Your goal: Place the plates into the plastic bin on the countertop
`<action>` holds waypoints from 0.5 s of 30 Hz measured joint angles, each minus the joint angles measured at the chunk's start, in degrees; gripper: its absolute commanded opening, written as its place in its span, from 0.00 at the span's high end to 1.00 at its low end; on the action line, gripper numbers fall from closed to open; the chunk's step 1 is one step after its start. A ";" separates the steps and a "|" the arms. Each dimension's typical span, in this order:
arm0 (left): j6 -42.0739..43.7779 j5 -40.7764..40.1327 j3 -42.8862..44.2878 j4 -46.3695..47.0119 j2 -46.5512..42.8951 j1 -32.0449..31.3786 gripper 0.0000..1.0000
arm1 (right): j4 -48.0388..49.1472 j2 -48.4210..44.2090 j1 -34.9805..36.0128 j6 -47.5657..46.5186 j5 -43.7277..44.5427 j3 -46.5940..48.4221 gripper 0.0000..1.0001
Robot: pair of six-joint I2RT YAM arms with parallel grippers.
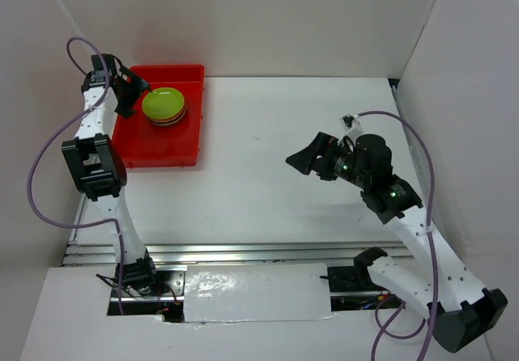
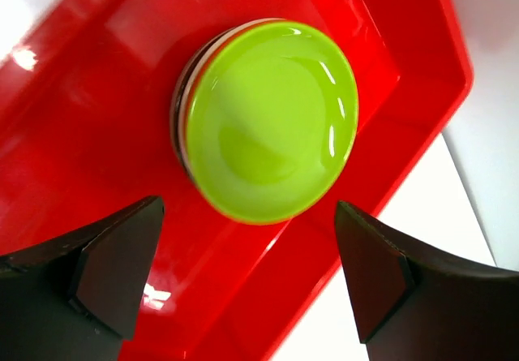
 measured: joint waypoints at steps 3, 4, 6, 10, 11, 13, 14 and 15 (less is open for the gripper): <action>1.05 -2.27 4.79 -7.87 -2.38 0.50 0.01 | -5.49 -1.46 0.11 -2.25 3.72 4.55 0.00; 1.84 -1.36 4.39 -9.01 -4.42 0.98 0.01 | -7.34 -2.03 0.35 -3.02 5.49 6.12 0.00; 4.96 1.49 0.46 -10.56 -10.54 2.40 0.01 | -11.67 -3.48 0.98 -4.48 9.51 9.20 0.00; 14.01 3.52 -10.71 -13.09 -24.90 2.78 0.01 | -20.35 -8.00 2.97 -7.02 20.20 14.45 0.00; 16.02 3.58 -14.99 -12.59 -28.96 1.86 0.01 | -22.47 -8.72 3.17 -7.45 22.45 15.80 0.00; 19.54 3.56 -25.55 -13.70 -39.32 -1.25 0.01 | -26.58 -10.84 3.32 -8.63 27.43 18.93 0.00; 20.79 2.80 -30.29 -13.53 -43.89 -2.97 0.01 | -28.26 -11.63 3.43 -9.14 29.11 20.24 0.00; 21.44 1.55 -34.62 -13.42 -48.15 -4.28 0.01 | -29.81 -12.33 3.52 -9.70 30.64 21.40 0.00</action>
